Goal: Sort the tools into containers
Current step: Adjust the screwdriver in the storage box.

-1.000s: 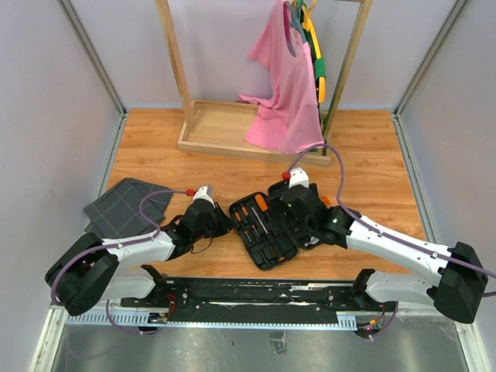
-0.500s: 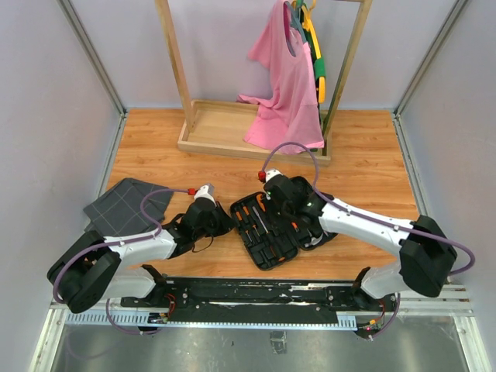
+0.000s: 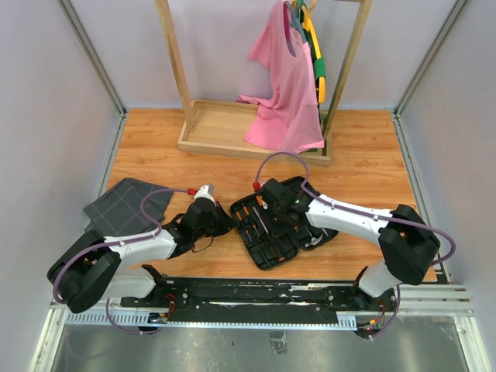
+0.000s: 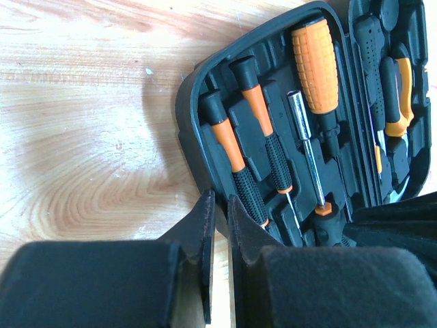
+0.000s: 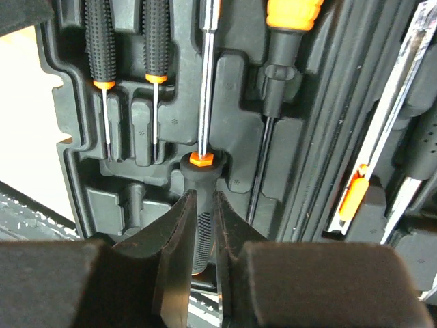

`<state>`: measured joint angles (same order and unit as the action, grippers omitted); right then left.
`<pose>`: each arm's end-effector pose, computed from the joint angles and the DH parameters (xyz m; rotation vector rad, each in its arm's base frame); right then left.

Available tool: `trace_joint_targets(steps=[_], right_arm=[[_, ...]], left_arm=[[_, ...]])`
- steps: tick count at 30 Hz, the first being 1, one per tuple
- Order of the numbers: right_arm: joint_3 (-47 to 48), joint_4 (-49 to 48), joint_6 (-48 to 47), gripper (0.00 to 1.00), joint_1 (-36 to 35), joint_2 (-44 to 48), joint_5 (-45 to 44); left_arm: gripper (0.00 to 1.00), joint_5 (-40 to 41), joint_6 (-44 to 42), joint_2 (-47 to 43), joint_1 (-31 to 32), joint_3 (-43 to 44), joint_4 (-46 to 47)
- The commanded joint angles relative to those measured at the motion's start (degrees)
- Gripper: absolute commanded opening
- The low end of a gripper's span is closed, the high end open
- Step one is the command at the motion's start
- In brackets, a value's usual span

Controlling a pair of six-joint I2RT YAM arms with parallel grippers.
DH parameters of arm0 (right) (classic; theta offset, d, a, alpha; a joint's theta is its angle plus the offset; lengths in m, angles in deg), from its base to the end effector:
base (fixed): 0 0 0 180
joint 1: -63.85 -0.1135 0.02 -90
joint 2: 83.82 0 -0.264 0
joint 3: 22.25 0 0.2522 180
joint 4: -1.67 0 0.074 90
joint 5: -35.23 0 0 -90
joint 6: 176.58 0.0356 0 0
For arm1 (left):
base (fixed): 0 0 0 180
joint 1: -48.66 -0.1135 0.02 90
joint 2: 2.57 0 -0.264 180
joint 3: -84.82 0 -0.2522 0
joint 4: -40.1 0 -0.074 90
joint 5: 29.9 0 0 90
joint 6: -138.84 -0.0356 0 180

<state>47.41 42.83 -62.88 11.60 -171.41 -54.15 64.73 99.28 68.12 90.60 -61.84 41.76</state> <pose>0.1865 0.2415 0.2056 -0.6658 2.6005 0.4681 0.1671 -0.1463 0.1458 -0.2192 2.3023 -0.7912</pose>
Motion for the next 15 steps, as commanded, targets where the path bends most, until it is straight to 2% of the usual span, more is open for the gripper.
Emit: trace_joint_targets(steps=[1, 7, 15], right_arm=[[1.0, 1.5, 0.5, 0.17, -0.9, -1.2, 1.3], [0.9, -0.1, 0.6, 0.13, -1.0, -2.0, 2.6], [0.8, -0.2, 0.6, 0.02, -1.1, -3.8, 2.2]], left_arm=[[0.01, -1.9, -1.8, 1.6, 1.3, -0.8, -3.3], [0.01, -1.9, -1.7, 1.6, 1.3, -0.8, -3.3], [0.01, -1.9, -1.7, 1.5, 1.3, -0.8, -3.3]])
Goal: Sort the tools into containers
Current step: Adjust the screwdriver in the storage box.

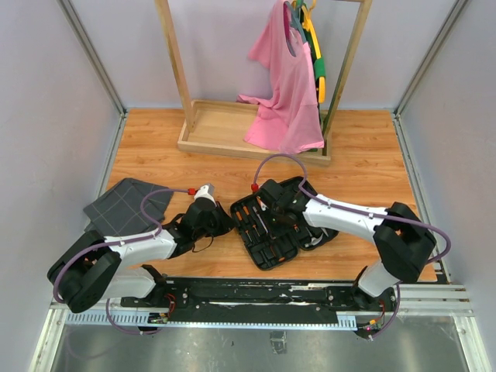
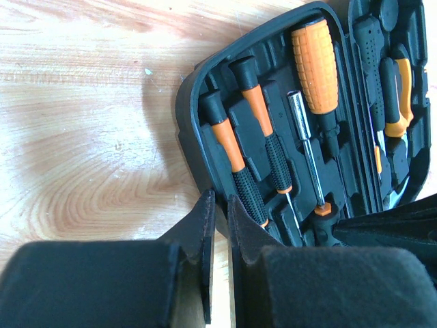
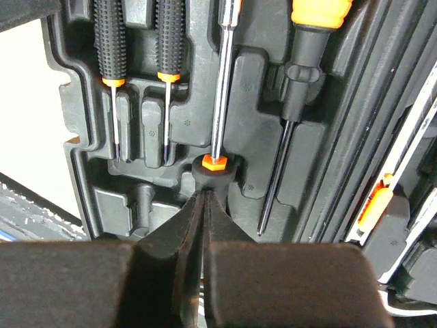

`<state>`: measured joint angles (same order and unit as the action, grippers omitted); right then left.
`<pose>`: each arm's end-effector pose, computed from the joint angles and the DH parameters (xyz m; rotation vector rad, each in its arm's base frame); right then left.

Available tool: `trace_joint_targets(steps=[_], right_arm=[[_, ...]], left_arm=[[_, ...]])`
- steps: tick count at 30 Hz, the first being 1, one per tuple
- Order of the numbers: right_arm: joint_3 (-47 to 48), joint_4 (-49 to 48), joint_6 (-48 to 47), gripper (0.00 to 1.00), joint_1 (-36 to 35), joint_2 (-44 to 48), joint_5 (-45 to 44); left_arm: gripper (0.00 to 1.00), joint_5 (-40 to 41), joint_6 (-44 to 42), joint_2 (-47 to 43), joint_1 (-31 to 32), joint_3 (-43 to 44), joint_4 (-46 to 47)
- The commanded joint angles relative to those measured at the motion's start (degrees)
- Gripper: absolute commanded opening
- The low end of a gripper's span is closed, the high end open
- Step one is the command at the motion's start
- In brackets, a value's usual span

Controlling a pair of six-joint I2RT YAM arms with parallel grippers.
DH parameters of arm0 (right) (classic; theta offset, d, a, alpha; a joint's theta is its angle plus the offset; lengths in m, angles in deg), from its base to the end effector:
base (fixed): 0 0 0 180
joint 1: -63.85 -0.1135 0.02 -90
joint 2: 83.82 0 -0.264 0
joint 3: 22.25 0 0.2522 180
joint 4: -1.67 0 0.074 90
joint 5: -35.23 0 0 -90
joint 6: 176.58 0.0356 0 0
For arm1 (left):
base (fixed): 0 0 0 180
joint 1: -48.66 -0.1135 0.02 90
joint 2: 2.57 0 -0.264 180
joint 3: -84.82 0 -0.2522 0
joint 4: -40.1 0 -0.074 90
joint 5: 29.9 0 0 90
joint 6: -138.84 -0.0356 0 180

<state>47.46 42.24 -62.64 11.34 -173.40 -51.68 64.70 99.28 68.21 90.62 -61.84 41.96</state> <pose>0.1867 0.2466 0.1965 -0.6912 2.6360 0.5026 0.1673 -0.1466 0.1458 -0.2184 2.3008 -0.7932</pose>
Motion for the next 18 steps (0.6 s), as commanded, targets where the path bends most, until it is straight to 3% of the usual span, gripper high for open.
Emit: trace_joint_targets(steps=[1, 9, 18], right_arm=[[0.9, 0.8, 0.3, 0.01, -0.9, -2.2, -0.8], [2.9, 6.6, 0.0, 0.01, -3.5, -7.7, -7.2], [-3.5, 3.1, 0.7, 0.01, -4.2, -14.0, -6.1]], left_arm=[[0.00, -1.9, -1.7, 1.4, 1.3, -0.8, -3.5], [0.00, -2.0, -1.9, 1.5, 1.3, -0.8, -3.5], [0.00, -2.0, -1.9, 1.6, 1.3, -0.4, -3.7]])
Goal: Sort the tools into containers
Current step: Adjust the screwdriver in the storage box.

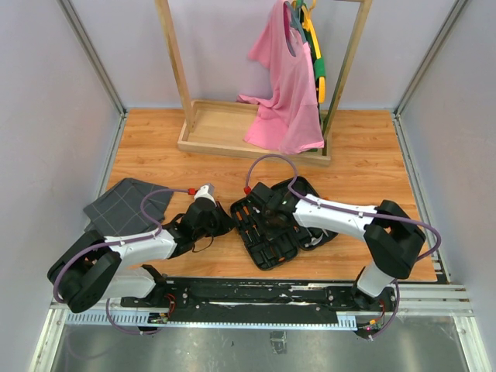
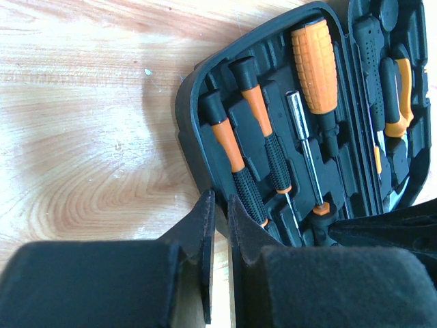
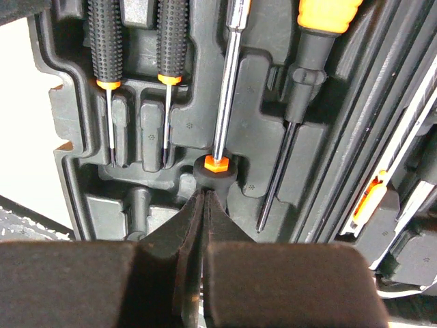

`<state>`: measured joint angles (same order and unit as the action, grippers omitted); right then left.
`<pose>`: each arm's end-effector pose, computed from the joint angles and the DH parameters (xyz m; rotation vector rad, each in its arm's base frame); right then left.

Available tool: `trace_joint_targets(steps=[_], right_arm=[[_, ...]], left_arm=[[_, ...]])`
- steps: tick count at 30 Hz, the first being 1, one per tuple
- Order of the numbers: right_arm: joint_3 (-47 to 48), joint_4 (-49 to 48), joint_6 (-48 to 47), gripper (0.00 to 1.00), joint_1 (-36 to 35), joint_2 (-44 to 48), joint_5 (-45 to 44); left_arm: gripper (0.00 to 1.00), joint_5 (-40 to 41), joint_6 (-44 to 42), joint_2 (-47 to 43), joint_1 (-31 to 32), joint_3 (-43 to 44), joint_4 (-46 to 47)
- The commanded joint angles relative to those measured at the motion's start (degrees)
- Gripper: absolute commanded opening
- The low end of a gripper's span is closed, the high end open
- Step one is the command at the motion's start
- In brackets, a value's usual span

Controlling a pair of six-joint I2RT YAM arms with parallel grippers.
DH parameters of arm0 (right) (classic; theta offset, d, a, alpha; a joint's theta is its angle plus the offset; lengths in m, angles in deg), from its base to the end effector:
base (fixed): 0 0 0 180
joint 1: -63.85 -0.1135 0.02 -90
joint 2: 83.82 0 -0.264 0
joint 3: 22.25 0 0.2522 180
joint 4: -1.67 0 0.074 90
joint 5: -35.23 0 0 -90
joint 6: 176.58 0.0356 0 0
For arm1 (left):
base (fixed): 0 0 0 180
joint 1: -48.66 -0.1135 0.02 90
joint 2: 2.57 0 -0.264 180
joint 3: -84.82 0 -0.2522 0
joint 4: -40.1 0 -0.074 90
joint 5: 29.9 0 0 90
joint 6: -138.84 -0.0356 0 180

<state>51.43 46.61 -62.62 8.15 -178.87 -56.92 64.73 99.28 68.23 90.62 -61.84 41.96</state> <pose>0.1826 0.2654 0.1842 -0.7500 2.6783 0.3335 0.1673 -0.1466 0.1457 -0.2187 2.3009 -0.7925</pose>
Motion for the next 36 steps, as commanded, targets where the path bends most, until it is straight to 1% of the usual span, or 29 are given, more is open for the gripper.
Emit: trace_joint_targets(steps=[1, 8, 13, 16, 28, 34, 36], right_arm=[[-7.9, -1.8, 0.6, 0.01, -1.0, -9.3, -0.4], [-11.0, -5.8, 0.6, 0.01, -1.0, -13.5, 0.7], [-12.4, -9.9, 0.4, 0.01, -1.0, -18.9, 5.6], [-12.8, -10.8, 0.1, 0.00, -1.0, -22.2, 6.6], [-13.7, -13.8, -0.2, 0.01, -1.0, -30.2, 9.4], [-14.0, -15.2, 0.1, 0.01, -1.0, -33.4, 10.0], [-14.2, -15.0, 0.2, 0.01, -1.1, -33.1, 9.9]], left_arm=[[0.01, -2.0, -2.0, 1.7, 1.3, -0.4, -3.7], [0.01, -2.1, -2.0, 2.2, 1.3, 0.0, -3.8], [0.00, -2.2, -2.0, 2.3, 1.3, 0.0, -3.8], [0.01, -2.3, -2.4, 2.3, 1.3, 0.1, -4.2], [0.00, -2.4, -2.2, 2.2, 1.3, 0.2, -4.2], [0.01, -2.6, -2.2, 1.4, 1.3, -0.4, -3.9], [0.01, -2.5, -2.4, 1.1, 1.3, -0.3, -4.3]])
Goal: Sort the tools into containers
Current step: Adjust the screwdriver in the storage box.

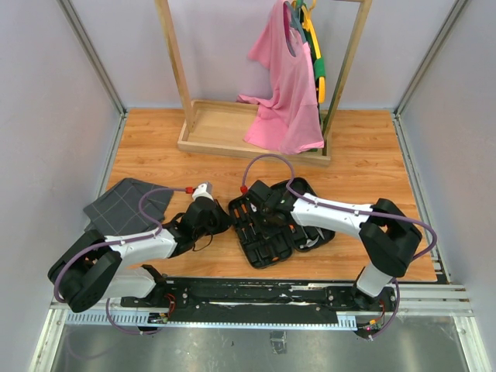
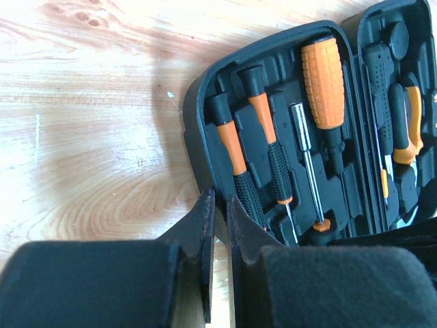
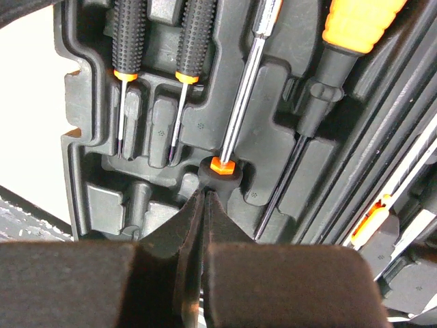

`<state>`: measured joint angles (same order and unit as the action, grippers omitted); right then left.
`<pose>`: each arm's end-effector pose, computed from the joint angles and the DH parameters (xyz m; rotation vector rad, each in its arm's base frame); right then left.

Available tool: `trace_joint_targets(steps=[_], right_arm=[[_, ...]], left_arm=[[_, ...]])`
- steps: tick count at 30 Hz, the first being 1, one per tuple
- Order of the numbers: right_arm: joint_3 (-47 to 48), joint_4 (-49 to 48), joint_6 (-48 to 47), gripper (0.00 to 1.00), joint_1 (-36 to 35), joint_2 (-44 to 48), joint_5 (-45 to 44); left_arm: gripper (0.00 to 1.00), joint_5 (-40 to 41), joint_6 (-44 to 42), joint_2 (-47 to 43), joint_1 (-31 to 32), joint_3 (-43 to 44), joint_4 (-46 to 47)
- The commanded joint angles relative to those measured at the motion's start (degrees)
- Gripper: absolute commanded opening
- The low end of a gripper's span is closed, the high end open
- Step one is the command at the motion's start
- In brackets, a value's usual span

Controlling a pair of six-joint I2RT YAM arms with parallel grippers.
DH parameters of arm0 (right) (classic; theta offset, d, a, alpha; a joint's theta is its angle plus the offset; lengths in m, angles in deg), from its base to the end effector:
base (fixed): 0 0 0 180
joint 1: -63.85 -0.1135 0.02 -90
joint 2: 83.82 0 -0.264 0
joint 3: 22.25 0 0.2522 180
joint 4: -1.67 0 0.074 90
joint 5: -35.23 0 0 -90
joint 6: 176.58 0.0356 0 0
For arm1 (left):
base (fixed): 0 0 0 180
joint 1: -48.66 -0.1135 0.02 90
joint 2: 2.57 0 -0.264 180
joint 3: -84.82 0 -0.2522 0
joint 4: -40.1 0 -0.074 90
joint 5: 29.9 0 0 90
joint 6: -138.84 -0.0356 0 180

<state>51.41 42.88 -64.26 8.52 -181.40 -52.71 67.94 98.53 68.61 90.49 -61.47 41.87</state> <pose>0.1875 0.2733 0.1735 -0.8046 2.6763 0.4255 0.1699 -0.1456 0.1462 -0.2369 2.2763 -0.7310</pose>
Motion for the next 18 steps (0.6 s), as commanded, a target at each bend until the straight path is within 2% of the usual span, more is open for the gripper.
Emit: trace_joint_targets(steps=[1, 7, 18], right_arm=[[-14.4, -11.1, 1.8, 0.01, -1.4, -29.8, 5.3], [-14.1, -7.0, 1.5, 0.01, -1.1, -21.1, 2.4], [-13.8, -2.0, 2.4, 0.01, -1.0, -9.7, 0.5]], left_arm=[[0.01, -5.5, -1.7, 0.6, 1.5, -0.6, -4.7], [0.02, -0.3, -2.7, -3.0, 1.3, 2.0, -12.3], [0.31, 5.2, -1.5, -9.4, 1.3, 8.8, -22.1]])
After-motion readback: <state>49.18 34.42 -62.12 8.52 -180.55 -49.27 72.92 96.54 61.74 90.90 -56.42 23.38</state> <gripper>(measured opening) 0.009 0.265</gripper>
